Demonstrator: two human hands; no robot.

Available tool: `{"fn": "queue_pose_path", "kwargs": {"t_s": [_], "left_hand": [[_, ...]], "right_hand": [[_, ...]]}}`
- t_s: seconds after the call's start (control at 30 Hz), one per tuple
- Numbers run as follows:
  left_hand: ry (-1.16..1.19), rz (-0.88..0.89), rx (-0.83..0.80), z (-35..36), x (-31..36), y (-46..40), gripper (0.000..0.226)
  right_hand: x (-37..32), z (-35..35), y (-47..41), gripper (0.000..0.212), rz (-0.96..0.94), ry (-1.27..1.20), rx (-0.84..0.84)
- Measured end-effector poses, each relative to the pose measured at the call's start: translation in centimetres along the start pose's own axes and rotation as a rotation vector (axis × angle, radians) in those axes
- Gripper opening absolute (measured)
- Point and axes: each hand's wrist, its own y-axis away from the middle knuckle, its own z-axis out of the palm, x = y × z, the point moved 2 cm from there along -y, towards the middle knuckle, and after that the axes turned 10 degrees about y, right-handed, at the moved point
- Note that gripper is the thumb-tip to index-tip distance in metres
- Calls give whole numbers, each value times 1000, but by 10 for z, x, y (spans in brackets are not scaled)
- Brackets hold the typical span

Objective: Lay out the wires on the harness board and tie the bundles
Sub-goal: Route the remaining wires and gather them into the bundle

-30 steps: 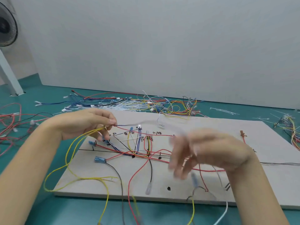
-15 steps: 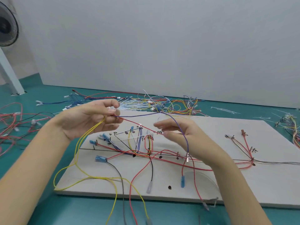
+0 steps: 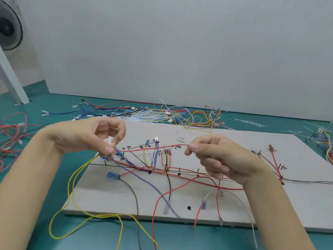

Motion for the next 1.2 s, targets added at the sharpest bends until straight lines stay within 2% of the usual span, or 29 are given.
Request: {"fn": "queue_pose_path", "kwargs": {"t_s": [0.17,0.3,0.5,0.57,0.7,0.8,1.1,1.2], "left_hand": [[-253,-297,91,-19,-12,12,36],[-414,-478,207,-25,-19,12,53],[-369,-523,332,-42,-25,18,68],[-338,-554,326,-46,-28,20,62],[-312,-603,324,-47,-32,17,36],[-324,-611,357,-46,-32,15,32],[-368,-621,389,-43,-32,11,52],[-400,-631,383,-44,-31,12,67]], "right_hand": [[2,-16,8,22,105,38,82],[8,-19,4,21,200,184,174],[11,-15,2,21,260,273,199],[11,-15,3,20,274,293,191],[11,-18,5,17,301,351,218],[11,-22,6,16,297,339,257],[12,-24,8,17,294,357,274],[12,-24,8,16,297,366,270]]}}
